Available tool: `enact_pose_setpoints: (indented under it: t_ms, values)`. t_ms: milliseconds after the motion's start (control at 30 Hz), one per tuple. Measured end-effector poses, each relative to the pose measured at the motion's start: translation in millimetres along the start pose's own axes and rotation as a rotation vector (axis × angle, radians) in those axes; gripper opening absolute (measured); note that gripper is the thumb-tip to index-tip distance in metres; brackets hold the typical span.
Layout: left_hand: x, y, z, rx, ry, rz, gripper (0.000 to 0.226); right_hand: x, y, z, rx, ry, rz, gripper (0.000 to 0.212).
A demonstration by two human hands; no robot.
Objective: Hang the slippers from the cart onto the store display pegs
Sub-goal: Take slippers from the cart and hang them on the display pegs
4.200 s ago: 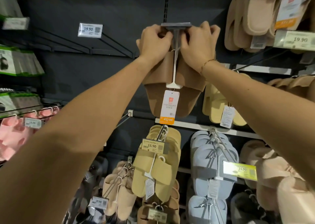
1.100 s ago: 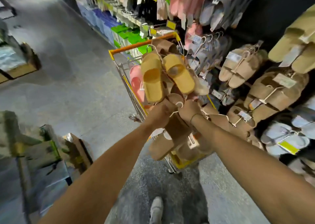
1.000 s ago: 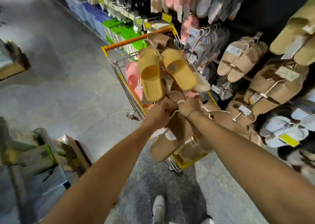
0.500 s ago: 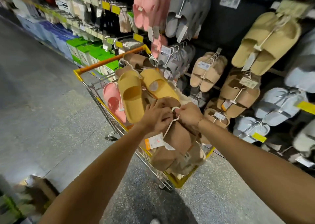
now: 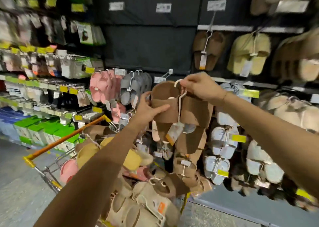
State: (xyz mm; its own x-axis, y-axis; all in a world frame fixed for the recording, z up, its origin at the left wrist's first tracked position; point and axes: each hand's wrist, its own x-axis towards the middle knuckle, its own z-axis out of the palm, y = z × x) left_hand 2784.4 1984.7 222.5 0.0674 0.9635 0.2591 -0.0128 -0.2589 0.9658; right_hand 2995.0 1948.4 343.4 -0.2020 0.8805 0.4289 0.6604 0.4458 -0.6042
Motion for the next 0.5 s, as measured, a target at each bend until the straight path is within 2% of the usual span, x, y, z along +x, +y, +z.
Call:
enact_pose_setpoints:
  t_ms: [67, 167, 267, 333, 367, 400, 467, 500]
  values:
    - [26.6, 21.7, 28.5, -0.067, -0.021, 0.003, 0.067, 16.7, -1.4, -34.1, 0.018, 0.099, -0.025, 0.035]
    - [64.1, 56.8, 78.4, -0.190, -0.027, 0.050, 0.067, 36.1, 9.0, -80.6, -0.112, 0.269, -0.074, 0.027]
    - [102.0, 88.6, 123.6, -0.285, -0.032, 0.057, 0.058, 44.7, 42.0, -120.3, -0.238, 0.634, -0.112, 0.034]
    - [128.3, 105.0, 148.1, -0.340, -0.053, 0.071, 0.060, 42.4, 71.6, -136.9, -0.192, 0.877, 0.035, 0.046]
    - [142.3, 110.9, 159.0, -0.347, -0.057, 0.084, 0.061, 43.6, 90.4, -142.8, -0.052, 0.885, 0.132, 0.048]
    - [156.9, 115.4, 168.6, -0.346, -0.060, 0.091, 0.060, 46.6, 111.6, -147.8, 0.200, 0.797, 0.191, 0.048]
    - [188.9, 120.8, 185.5, -0.344, -0.080, 0.097, 0.060, 58.2, 158.6, -157.3, 0.700, 0.458, 0.253, 0.061]
    - [204.5, 122.7, 193.1, -0.343, -0.101, 0.094, 0.061, 64.4, 179.1, -161.5, 0.814, 0.328, 0.285, 0.067]
